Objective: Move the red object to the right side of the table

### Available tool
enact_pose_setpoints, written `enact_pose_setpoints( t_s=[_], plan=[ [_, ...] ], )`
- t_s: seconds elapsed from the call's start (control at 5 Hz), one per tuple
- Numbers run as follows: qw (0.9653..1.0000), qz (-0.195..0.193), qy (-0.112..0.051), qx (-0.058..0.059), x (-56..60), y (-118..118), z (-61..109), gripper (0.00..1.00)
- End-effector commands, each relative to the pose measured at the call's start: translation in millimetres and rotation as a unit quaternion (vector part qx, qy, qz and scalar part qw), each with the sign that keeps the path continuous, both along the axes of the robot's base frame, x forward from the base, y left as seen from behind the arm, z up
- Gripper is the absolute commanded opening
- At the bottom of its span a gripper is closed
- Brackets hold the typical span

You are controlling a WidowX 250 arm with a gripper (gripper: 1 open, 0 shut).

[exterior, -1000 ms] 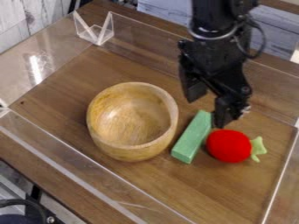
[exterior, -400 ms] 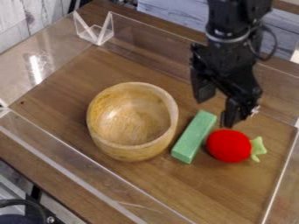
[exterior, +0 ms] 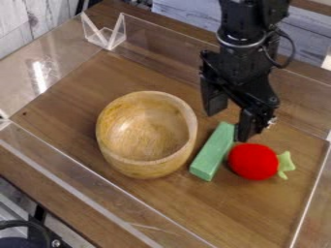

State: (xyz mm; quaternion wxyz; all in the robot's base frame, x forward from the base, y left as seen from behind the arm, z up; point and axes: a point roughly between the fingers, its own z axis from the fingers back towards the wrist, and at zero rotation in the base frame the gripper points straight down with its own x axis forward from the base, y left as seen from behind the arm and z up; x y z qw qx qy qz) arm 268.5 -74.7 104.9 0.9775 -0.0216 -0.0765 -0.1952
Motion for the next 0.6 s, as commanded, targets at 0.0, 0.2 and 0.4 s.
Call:
enact_pose_setpoints(
  t_s=[0.0,0.2,0.4],
  plan=[
    [0.9994,0.019,-0.027,-0.009,0.9,-10,4.9,1.0],
    [0.9995,-0.004,-0.029,-0.014,1.5,-19,-4.7,1.0],
    [0.999,-0.026,-0.032,-0.018,2.7,-30,-9.4,1.0]
  ],
)
